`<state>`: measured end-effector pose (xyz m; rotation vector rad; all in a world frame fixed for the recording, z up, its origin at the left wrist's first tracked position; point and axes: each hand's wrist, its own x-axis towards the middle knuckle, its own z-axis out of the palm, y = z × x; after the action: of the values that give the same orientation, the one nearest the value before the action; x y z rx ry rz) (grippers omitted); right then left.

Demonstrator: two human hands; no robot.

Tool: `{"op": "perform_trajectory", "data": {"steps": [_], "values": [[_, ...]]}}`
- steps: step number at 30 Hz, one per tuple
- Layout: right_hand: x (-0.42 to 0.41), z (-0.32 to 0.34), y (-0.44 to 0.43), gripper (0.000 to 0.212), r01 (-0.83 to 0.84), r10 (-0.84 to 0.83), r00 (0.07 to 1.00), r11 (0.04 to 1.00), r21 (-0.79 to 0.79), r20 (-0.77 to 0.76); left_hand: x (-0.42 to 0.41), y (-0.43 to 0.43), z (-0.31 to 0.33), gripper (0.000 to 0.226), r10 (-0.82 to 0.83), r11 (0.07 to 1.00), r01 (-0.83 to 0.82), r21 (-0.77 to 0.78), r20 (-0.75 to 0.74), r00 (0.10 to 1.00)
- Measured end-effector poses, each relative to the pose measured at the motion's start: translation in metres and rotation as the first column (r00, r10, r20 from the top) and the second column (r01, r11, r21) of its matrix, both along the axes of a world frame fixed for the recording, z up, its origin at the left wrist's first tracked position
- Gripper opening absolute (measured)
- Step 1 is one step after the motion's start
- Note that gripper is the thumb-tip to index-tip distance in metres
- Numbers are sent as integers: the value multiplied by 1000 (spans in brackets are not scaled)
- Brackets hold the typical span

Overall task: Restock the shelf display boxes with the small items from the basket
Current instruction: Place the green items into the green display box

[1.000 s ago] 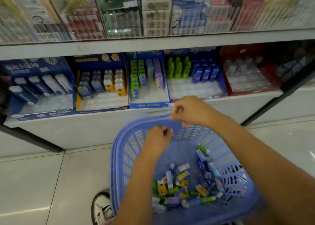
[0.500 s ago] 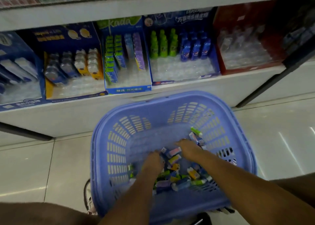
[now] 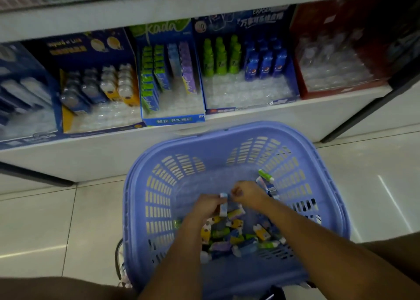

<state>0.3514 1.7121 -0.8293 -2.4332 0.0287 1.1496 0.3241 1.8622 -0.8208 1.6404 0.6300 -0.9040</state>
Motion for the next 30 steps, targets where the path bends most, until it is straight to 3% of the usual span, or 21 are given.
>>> {"op": "perform_trajectory", "data": {"steps": [3, 8, 11, 14, 18, 22, 25, 27, 30], "values": [[5, 30, -10, 39, 195, -229, 967, 949, 246, 115, 15, 3, 27, 26, 123, 988, -128, -88, -58, 991], [28, 101, -9, 28, 28, -58, 976, 989, 145, 210, 30, 20, 82, 19, 166, 947, -161, -276, -4, 986], [38, 154, -3, 19, 61, -146, 948, 955, 290, 283, 37, 41, 120, 18, 152, 933, -100, -347, 126, 980], [45, 202, 13, 10, 129, -353, 874, 832, 540, 335, 45, 61, 156, 19, 177, 950, -88, -298, 289, 941], [61, 255, 38, 6, 73, -502, 699, 759, 647, 510, 46, 78, 186, 19, 180, 971, -91, -222, 419, 890], [94, 280, 63, 13, -1, -485, 516, 824, 566, 707, 43, 78, 197, 26, 242, 963, -154, -220, 460, 854], [117, 283, 79, 19, -41, -375, 448, 898, 438, 811, 43, 72, 200, 26, 300, 947, -208, -243, 443, 845], [129, 280, 87, 20, -72, -291, 434, 932, 355, 852, 44, 70, 200, 25, 313, 943, -219, -250, 446, 839], [150, 275, 99, 21, -56, -138, 485, 981, 188, 864, 47, 68, 200, 24, 354, 930, -254, -267, 455, 817]]}}
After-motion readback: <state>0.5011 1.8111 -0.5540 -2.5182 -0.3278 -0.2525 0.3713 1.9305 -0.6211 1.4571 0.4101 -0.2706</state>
